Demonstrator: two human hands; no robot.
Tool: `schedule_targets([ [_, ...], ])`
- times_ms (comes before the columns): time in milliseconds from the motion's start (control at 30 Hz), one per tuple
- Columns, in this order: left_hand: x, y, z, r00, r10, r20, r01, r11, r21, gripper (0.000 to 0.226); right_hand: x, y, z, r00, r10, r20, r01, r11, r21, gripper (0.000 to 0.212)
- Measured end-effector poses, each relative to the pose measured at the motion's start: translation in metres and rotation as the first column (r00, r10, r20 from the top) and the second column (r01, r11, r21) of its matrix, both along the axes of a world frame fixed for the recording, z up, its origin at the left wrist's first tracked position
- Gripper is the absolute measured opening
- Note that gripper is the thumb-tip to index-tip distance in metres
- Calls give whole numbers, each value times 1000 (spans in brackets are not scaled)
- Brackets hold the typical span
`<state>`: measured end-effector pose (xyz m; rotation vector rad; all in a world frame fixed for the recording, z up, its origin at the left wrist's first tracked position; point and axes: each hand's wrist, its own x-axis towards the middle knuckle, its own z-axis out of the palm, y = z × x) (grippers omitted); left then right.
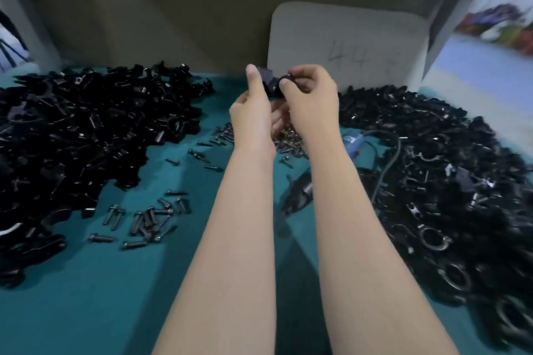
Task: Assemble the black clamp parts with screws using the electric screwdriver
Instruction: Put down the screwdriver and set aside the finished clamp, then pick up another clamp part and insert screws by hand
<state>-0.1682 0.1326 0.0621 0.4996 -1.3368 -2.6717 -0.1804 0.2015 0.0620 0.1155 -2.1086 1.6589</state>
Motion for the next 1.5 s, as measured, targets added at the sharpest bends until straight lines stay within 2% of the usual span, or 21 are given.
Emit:
schedule_targets([
  [100, -5, 39, 4, 997, -72, 8, 73, 996, -51, 38, 2, 40, -3, 998, -41, 49, 39, 998, 43, 22],
  [200, -16, 73, -3, 996, -83, -10, 83, 996, -39, 19, -5, 67, -8, 984, -140, 109, 148, 986, -75, 18],
  [233, -20, 80, -6, 997, -71, 0, 71, 997, -36, 21, -11, 75, -11, 964, -229, 135, 238, 970, -54, 21],
  [300, -27, 90, -10, 997, -71, 0, 71, 997, -1, 25, -28, 90, -20, 902, -384, 198, 371, 923, 102, 32],
  [400, -42, 100, -15, 998, -67, 5, 66, 998, 14, 19, -55, 101, -32, 802, -457, 384, 278, 855, 438, 45],
  [467, -53, 105, -15, 999, -47, 4, 47, 999, 21, 12, -70, 99, -39, 750, -484, 450, 198, 814, 546, 45],
  [600, -70, 107, -14, 1000, -12, -27, 14, 997, 80, 30, -96, 94, -47, 675, -521, 523, 119, 776, 619, 43],
  [700, -73, 105, -15, 999, -30, -39, 35, 987, 155, 17, -106, 97, -43, 606, -541, 583, 91, 775, 625, 45],
  [767, -72, 103, -15, 998, -65, -20, 68, 968, 242, 8, -110, 100, -45, 603, -551, 577, 109, 774, 624, 44],
  [833, -70, 99, -13, 994, -111, -2, 104, 925, 365, 11, -113, 103, -47, 607, -552, 571, 126, 777, 617, 45],
  [967, -66, 94, -9, 980, -200, 15, 158, 816, 556, 31, -115, 106, -46, 631, -531, 566, 166, 805, 570, 49],
  [1067, -63, 90, -8, 959, -282, 14, 203, 725, 659, 26, -112, 108, -46, 653, -565, 504, 270, 795, 543, 50],
  [1167, -61, 89, -7, 949, -314, 3, 227, 694, 684, 28, -107, 108, -40, 654, -630, 419, 409, 760, 505, 38],
  [1233, -57, 87, -9, 950, -311, 11, 216, 685, 695, 33, -103, 109, -31, 702, -611, 366, 495, 788, 367, 35],
  [1300, -49, 84, -9, 954, -298, 15, 202, 682, 702, 29, -93, 108, -20, 801, -514, 306, 493, 857, 149, 26],
  [1367, -39, 79, -9, 963, -268, 34, 170, 698, 696, 19, -77, 102, -10, 885, -381, 267, 416, 905, -88, 9],
  [1433, -25, 72, -7, 970, -238, 44, 143, 713, 687, 13, -54, 90, -4, 949, -202, 243, 275, 906, -322, 16],
  [1500, -8, 63, -7, 979, -197, 49, 113, 729, 676, 8, -28, 78, -6, 973, -104, 208, 178, 908, -380, 26],
])
